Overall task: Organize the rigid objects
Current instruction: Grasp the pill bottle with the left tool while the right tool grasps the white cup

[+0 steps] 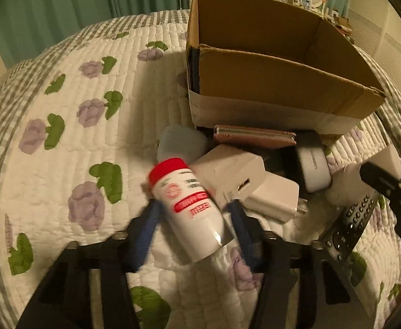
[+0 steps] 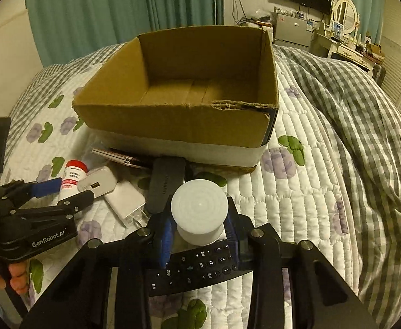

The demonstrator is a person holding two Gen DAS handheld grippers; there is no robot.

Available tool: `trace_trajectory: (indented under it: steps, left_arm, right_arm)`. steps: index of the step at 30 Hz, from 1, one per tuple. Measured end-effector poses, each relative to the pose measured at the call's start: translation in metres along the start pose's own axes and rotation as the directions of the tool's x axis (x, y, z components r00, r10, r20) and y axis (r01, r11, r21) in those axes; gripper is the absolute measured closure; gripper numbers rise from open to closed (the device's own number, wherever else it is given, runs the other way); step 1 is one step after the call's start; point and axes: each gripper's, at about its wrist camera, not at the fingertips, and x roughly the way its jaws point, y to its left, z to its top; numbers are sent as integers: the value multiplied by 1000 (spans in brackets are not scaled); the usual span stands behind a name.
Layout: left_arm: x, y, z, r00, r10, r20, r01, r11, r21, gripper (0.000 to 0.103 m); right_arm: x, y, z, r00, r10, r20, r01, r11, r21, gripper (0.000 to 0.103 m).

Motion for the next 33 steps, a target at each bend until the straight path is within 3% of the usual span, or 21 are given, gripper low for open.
trace_trajectory:
  steps: [4,19,21,25,28,30,33]
  left_arm:
    - [-10,8,-3,1000,-17,6,18,999,-32,64]
    - [-84,1,-6,994,-6,113,4,1000,17,74]
    - [-92,1,-2,991,-8,131,5,1000,29,103]
    - [-86,-4,2,995,0,100,-7,998,69,103]
    - [-74,-3,-10,998,-36,55,32,997,69,103]
    - [-60,-3,-19,1000,-18,23,17,998,65,100]
    - [-38,-1,-31,998,-17,-60,20,999,47,80]
  right_arm:
    - [-8,0,1,1000,1,12,-1,1000,-3,71]
    - [-73,15,17,995,-8,104,15,998,-66,71]
    - [-81,16,20,993,-8,117,16,998,-68,71]
    - [-95,18,26,990,-10,140,21,997,-79,71]
    - [-99,14,24,990,-12,143,23,997,-74,71]
    - [-97,12,21,990,-13,139,22,997,-70,71]
    - [-91,8,18,992,-12,129,20,998,-59,71]
